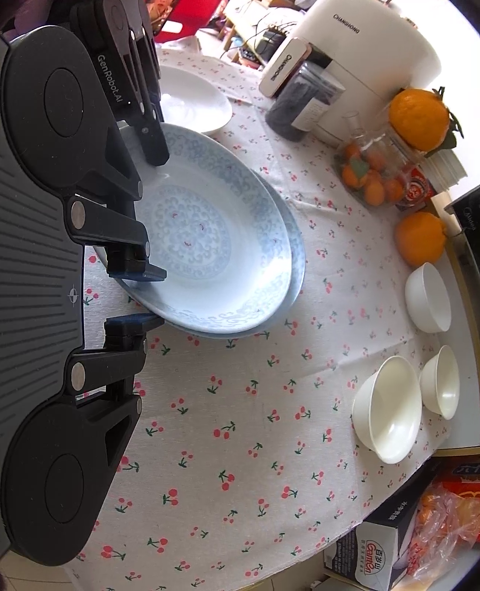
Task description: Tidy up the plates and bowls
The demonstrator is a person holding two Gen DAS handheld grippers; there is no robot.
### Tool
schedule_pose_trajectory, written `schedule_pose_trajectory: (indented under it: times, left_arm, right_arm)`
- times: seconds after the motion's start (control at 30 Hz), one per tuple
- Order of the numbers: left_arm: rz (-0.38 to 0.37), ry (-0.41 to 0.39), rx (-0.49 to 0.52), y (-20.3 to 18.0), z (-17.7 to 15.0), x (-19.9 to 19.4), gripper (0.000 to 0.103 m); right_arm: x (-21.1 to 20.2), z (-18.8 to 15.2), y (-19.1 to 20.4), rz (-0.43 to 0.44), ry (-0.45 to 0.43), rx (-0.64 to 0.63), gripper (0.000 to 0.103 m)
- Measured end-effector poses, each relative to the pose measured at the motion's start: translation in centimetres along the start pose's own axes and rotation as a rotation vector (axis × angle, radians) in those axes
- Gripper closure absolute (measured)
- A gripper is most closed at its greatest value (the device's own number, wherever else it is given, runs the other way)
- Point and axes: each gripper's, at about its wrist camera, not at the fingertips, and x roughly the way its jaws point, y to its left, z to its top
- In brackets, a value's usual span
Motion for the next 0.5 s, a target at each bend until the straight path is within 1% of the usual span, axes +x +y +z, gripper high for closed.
schedule_pose_trajectory:
  times: [0.5]
  left_arm:
    - [0.039, 0.007, 0.042, -0.66, -0.03, 0.26, 0.084]
  right_arm:
    - [0.12, 0.05, 0.4, -0.035, 0.025, -0.041, 0.084]
